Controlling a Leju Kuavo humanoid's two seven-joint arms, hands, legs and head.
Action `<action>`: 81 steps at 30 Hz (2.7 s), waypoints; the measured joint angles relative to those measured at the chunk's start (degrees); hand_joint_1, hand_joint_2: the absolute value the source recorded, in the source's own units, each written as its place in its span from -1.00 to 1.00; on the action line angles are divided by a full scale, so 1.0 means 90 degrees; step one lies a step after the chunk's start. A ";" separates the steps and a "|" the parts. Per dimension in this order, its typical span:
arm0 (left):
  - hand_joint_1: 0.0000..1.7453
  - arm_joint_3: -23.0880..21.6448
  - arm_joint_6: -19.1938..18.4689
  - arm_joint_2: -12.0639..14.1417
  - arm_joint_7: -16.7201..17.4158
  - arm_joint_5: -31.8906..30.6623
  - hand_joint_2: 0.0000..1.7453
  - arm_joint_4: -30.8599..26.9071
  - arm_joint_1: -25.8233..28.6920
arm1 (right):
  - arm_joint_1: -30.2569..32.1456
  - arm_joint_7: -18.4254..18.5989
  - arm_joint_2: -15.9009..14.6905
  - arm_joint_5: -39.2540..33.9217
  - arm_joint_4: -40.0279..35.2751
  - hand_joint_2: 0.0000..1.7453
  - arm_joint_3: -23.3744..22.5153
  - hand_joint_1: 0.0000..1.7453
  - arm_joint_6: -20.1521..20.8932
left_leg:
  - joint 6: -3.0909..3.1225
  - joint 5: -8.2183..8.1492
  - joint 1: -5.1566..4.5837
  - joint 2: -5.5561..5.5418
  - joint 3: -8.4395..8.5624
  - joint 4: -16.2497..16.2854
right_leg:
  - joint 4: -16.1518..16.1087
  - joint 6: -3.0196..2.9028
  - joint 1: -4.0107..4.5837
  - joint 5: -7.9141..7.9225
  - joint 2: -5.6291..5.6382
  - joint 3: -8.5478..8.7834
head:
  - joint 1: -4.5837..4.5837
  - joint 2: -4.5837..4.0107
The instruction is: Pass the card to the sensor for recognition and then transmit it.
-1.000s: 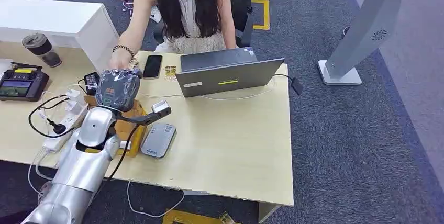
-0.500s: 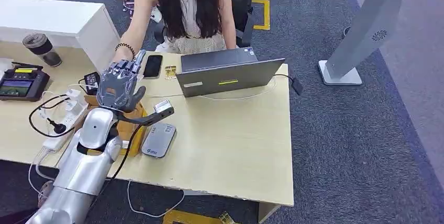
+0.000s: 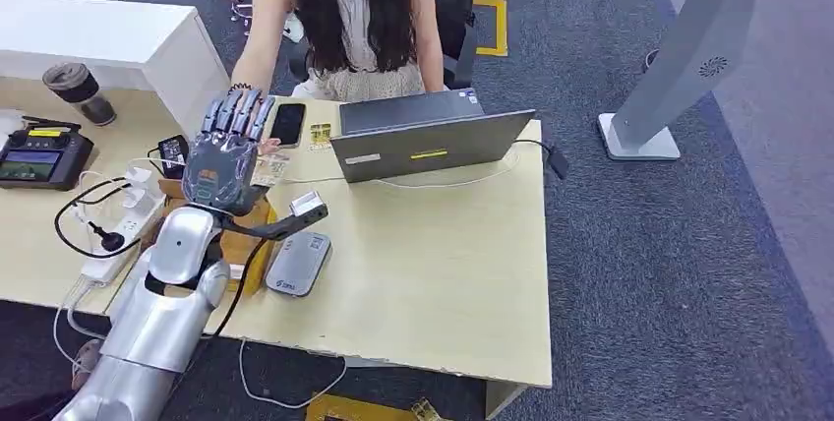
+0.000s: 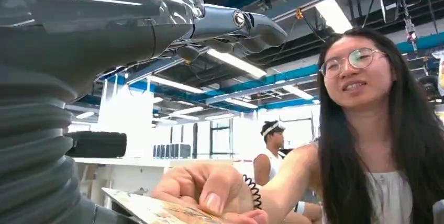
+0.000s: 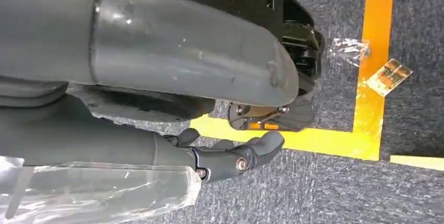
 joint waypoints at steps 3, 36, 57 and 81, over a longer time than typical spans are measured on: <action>1.00 0.0000 -0.0002 0.0002 0.0032 -0.0012 1.00 -0.0015 0.0033 | 0.0032 -0.0034 -0.0039 0.0000 -0.0002 -1.00 0.0000 -1.00 0.0000 | 0.0000 0.0000 0.0000 0.0001 -0.0001 0.0000 | 0.0000 0.0000 0.0000 0.0000 0.0000 -0.0001 | 0.0000 0.0000; 1.00 -0.0012 -0.0182 -0.0041 -0.0002 0.0153 1.00 -0.0075 0.0225 | 0.0062 0.0010 -0.0061 0.0024 -0.0002 -1.00 0.0002 -1.00 0.0000 | 0.0000 0.0000 0.0000 0.0001 -0.0001 0.0000 | 0.0000 0.0001 0.0000 0.0001 0.0001 -0.0002 | 0.0000 0.0000; 1.00 -0.0087 -0.1146 -0.0102 0.0253 0.0080 1.00 0.0075 0.0769 | 0.0064 0.0068 -0.0061 0.0027 -0.0002 -1.00 0.0002 -1.00 0.0000 | 0.0000 0.0000 0.0000 0.0001 -0.0003 0.0000 | -0.0001 0.0001 0.0000 0.0001 0.0001 -0.0006 | 0.0000 0.0000; 1.00 -0.0214 -0.1379 -0.0112 0.0313 0.0056 1.00 0.0508 0.0782 | 0.0065 0.0071 -0.0061 0.0039 -0.0002 -1.00 0.0002 -1.00 0.0000 | 0.0000 0.0000 0.0000 0.0001 -0.0005 0.0000 | -0.0001 0.0001 0.0000 0.0001 0.0001 -0.0007 | 0.0000 0.0000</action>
